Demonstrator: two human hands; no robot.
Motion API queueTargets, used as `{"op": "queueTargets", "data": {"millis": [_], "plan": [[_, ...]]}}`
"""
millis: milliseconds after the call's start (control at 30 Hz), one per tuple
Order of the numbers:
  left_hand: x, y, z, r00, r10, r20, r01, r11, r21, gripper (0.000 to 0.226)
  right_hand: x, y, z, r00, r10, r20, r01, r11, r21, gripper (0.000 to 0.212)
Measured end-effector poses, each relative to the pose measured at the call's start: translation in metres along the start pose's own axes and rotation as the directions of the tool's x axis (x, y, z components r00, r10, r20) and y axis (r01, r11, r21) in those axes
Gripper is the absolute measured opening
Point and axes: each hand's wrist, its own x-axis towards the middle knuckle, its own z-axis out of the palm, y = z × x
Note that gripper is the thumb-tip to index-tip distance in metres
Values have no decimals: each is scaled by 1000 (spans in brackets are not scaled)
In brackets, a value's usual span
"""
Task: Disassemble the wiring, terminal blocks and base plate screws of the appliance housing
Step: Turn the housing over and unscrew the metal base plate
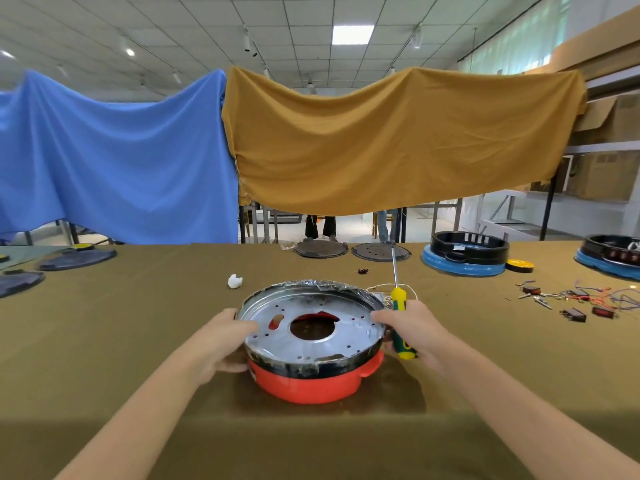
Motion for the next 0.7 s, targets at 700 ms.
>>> {"op": "queueTargets", "data": {"millis": [700], "plan": [[36,-22,-43,977,-179,-114,147,958,-246,19,6,-9,51,994,33,104,-67,935,347,37]]}}
